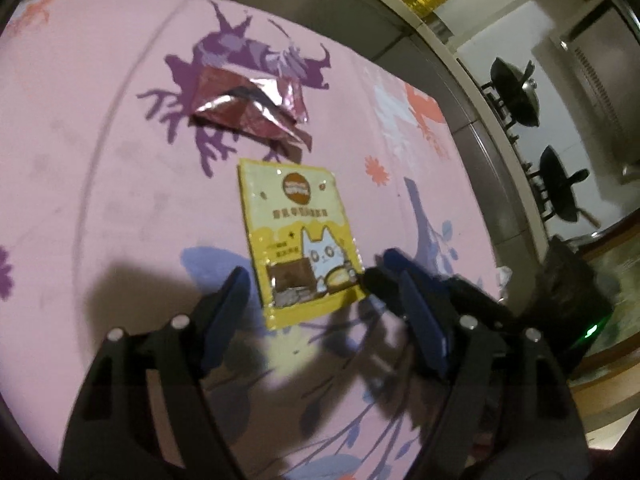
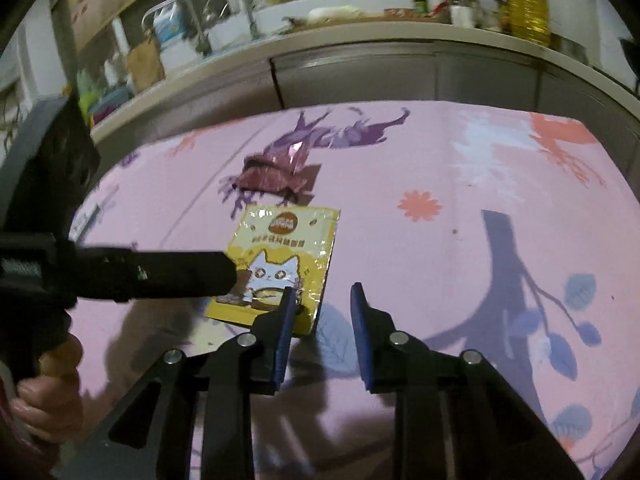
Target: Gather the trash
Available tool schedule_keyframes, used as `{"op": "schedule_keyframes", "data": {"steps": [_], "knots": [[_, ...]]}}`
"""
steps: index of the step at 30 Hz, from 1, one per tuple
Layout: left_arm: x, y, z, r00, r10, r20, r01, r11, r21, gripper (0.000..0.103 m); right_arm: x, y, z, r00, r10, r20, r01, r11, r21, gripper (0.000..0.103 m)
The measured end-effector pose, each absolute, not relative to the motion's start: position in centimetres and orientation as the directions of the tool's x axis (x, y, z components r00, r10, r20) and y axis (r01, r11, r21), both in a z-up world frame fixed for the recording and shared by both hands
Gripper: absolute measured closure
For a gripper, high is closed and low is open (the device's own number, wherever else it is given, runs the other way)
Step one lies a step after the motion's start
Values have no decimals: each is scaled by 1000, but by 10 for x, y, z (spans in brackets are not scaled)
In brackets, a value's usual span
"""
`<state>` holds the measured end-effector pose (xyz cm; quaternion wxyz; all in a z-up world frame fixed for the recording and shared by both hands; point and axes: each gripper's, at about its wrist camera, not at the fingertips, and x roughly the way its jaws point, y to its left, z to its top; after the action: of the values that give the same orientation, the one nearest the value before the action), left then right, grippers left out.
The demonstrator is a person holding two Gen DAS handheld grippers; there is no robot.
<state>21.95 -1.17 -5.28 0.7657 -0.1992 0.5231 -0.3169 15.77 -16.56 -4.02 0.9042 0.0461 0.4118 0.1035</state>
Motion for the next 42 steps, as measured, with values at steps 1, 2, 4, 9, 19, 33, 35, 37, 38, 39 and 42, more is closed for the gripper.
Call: {"op": "schedule_keyframes", "data": {"steps": [1, 2, 4, 9, 19, 33, 35, 37, 38, 39, 42], "knots": [[222, -12, -53, 246, -703, -667, 275, 711, -648, 29, 156, -167, -43, 644, 223, -732, -153, 975, 162, 78], [224, -13, -55, 235, -718, -655, 270, 695, -666, 29, 156, -167, -44, 648, 219, -729, -154, 976, 155, 78], [230, -15, -58, 211, -754, -622, 255, 657, -709, 29, 152, -166, -44, 658, 205, -725, -159, 978, 133, 78], [237, -35, -65, 156, -792, -590, 248, 610, -753, 51, 153, -167, -48, 666, 209, -716, -165, 977, 131, 78], [236, -31, -67, 151, -791, -592, 221, 611, -760, 101, 150, -182, -47, 652, 301, -696, -162, 952, 259, 78], [201, 76, -51, 341, -756, -559, 157, 632, -759, 101, 242, -165, -24, 584, 434, -686, -177, 893, 414, 77], [198, 82, -50, 348, -753, -559, 151, 634, -759, 101, 264, -160, -34, 550, 463, -695, -154, 874, 461, 77], [197, 83, -51, 349, -751, -560, 150, 635, -758, 101, 276, -157, -42, 525, 482, -701, -136, 861, 490, 78], [197, 83, -51, 346, -750, -564, 153, 638, -755, 101, 278, -156, -42, 531, 491, -691, -144, 856, 497, 80], [196, 85, -53, 344, -748, -567, 155, 641, -752, 101, 278, -155, -41, 522, 490, -698, -154, 859, 488, 98], [194, 77, -54, 327, -748, -578, 167, 648, -743, 101, 264, -153, -38, 530, 454, -716, -175, 885, 432, 103]]}}
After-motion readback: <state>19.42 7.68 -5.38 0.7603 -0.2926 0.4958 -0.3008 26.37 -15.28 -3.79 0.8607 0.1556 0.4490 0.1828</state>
